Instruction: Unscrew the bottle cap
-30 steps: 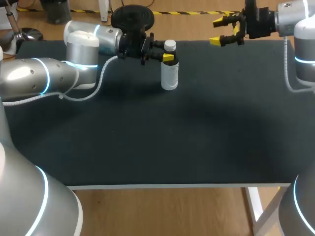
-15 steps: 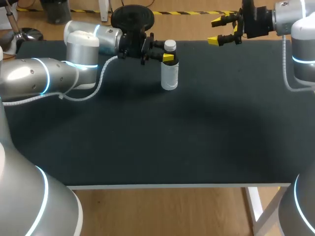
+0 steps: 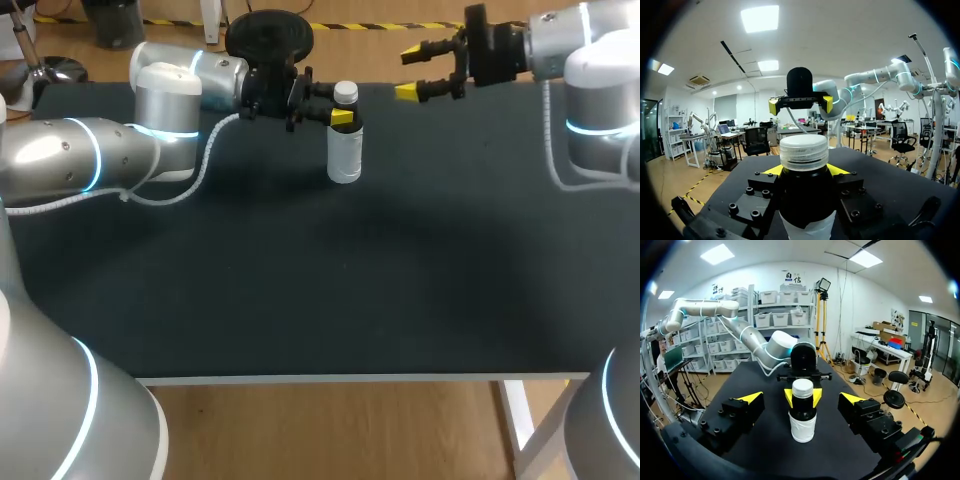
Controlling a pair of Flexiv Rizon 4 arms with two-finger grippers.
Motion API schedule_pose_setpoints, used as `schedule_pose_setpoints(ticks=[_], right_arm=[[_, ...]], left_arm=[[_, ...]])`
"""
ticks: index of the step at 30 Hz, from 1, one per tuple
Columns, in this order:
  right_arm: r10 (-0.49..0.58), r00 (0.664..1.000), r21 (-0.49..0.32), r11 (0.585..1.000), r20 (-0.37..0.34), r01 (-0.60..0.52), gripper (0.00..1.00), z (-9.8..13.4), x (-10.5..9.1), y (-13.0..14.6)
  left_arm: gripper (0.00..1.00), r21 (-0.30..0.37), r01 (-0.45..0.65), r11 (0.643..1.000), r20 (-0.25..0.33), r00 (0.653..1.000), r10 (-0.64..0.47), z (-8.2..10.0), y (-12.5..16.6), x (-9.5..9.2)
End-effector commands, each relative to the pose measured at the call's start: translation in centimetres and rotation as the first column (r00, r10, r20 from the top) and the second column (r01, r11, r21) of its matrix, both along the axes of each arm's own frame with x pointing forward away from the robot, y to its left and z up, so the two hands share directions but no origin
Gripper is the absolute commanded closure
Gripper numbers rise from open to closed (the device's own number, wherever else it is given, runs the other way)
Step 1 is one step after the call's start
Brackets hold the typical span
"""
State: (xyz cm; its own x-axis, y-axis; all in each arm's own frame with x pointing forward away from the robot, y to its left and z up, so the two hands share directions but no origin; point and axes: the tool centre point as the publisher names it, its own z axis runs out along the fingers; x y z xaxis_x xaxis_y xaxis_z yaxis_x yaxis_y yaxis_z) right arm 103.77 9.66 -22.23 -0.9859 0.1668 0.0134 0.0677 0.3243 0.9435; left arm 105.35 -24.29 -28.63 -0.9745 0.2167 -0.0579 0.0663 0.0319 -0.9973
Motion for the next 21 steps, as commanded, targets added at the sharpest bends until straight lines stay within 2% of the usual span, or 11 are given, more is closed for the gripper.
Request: schedule_pose_setpoints(ticks=[1,11,21], right_arm=[[0.003,1.000,0.009,1.000,-0.006,-0.003,0.00,-0.9,0.3,1.3],[-0.046,0.998,0.027,0.999,-0.033,0.047,0.00,-1.9,0.3,3.6],[-0.003,0.999,0.089,0.996,-0.041,0.006,0.00,-2.9,0.3,6.6]], left_arm=[[1.00,-0.002,0.011,1.000,-0.001,1.000,-0.011,-0.2,-0.1,0.5],[1.00,-0.002,0.011,1.000,-0.001,1.000,-0.011,-0.2,-0.1,0.5],[1.00,-0.002,0.011,1.000,-0.001,1.000,-0.011,-0.2,-0.1,0.5]])
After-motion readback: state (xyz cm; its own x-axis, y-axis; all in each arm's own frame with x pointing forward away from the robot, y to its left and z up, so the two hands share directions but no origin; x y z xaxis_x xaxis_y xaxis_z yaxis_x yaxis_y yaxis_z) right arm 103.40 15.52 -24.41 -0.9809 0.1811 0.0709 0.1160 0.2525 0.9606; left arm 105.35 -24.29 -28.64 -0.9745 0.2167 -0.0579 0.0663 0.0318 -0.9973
